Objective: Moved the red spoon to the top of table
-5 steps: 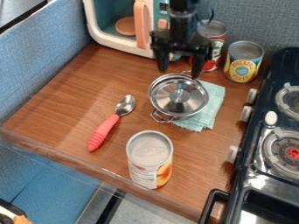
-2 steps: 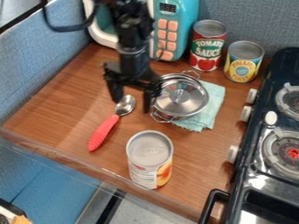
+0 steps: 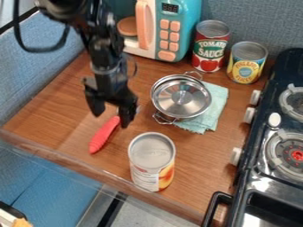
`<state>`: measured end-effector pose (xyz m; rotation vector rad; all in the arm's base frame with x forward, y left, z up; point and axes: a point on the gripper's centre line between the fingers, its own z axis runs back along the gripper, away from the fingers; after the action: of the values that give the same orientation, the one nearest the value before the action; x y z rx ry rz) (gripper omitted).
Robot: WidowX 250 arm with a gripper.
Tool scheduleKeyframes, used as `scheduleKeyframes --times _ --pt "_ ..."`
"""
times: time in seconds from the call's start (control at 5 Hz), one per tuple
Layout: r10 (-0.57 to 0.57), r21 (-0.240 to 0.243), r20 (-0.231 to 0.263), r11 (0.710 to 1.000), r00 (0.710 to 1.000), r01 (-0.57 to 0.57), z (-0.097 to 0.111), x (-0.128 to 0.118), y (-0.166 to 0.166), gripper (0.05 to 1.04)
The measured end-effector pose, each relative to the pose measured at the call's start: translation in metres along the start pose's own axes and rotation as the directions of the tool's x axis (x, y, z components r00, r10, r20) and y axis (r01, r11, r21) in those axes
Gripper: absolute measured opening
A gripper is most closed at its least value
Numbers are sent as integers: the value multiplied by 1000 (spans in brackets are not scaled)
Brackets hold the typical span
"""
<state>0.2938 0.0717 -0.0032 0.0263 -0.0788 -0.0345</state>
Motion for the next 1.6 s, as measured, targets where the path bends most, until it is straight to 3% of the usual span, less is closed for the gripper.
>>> scheduleKeyframes --times 0.2,0.4,0.8,1.0,1.2,1.4,1.6 --pt "4 -6 -26 1000 1000 -5 -19 -2 3 1003" --pt "7 -13 -23 1000 1000 -7 -21 4 -2 946" --pt "9 -23 -53 1000 999 -10 -15 -7 -6 380" --pt "52 -24 -48 998 998 -53 -6 -3 14 336" --pt "80 -27 22 997 997 -79 11 20 39 336" --pt "87 -5 91 996 992 -87 26 58 72 336" --pt "47 7 40 999 998 -47 5 75 85 336"
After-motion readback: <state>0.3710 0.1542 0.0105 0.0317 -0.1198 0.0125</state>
